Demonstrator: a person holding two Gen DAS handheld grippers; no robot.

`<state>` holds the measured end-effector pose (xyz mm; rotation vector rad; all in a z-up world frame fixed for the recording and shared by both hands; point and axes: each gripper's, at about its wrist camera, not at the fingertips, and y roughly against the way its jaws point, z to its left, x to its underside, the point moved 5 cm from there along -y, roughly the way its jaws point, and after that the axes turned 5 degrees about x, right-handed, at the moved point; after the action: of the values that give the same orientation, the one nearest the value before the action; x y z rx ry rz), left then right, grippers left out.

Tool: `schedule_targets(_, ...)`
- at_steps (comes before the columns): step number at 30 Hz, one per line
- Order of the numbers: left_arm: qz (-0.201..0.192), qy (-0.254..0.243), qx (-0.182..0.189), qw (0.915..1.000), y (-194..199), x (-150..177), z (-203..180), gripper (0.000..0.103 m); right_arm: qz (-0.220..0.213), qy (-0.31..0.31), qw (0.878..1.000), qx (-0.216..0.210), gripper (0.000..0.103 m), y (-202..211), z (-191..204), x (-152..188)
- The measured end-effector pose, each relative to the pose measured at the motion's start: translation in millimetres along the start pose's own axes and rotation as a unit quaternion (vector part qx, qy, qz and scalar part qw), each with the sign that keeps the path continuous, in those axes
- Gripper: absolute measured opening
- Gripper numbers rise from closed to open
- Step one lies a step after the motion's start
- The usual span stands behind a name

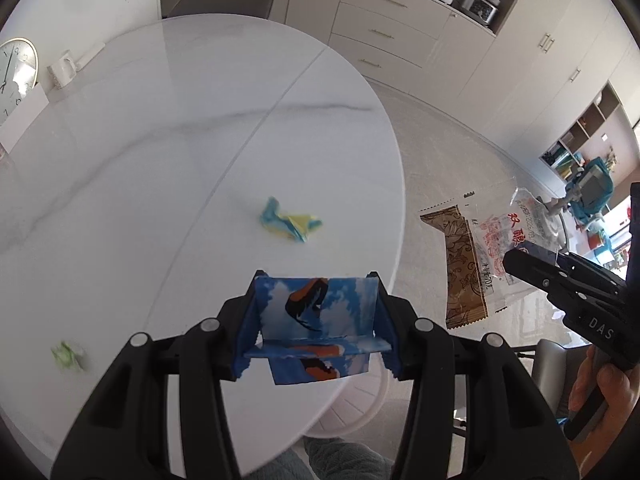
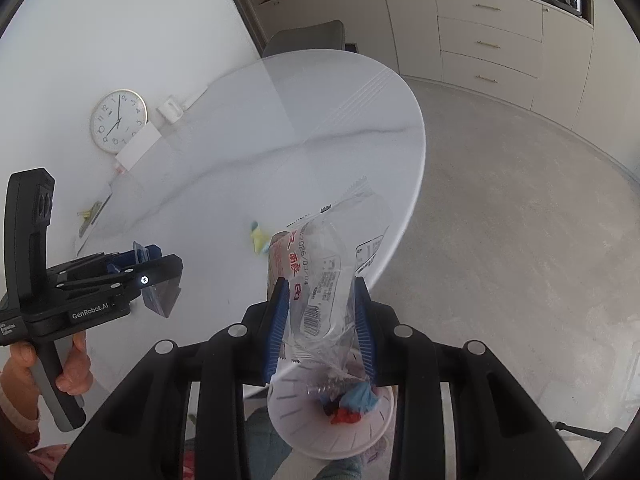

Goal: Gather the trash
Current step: 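Carry the blue box in the left tool over the bin while the right tool carries the packet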

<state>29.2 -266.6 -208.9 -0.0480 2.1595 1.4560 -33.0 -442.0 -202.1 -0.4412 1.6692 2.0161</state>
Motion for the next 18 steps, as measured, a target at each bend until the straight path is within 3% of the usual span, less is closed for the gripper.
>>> schedule_targets(4, 0.026, -0.016, 0.017, 0.9994, -3.4, 55.7, -38.8, 0.049, 0.016, -0.011, 1.000, -0.015, 0.033, 19.5, -20.5, 49.8)
schedule_targets(8, 0.067, -0.006, 0.044, 0.9968, -33.9, 100.5, -60.0, 0.049, 0.043, -0.012, 0.999, -0.022, 0.033, 22.8, -37.8, 88.0)
schedule_targets(11, 0.081, -0.019, 0.040, 0.9957, -57.8, 131.6, -71.6, 0.049, 0.056, -0.008, 0.998, -0.025, 0.033, 20.5, -44.5, 106.9)
schedule_targets(14, 0.108, -0.035, 0.018, 0.9933, -81.6, 144.5, -73.7, 0.057, 0.067, -0.012, 0.997, -0.029, 0.033, 15.6, -49.9, 120.0)
schedule_targets(18, 0.104, -0.027, 0.008, 0.9942, -86.8, 143.3, -69.9, 0.067, 0.079, -0.002, 0.996, -0.028, 0.033, 7.3, -48.1, 132.4)
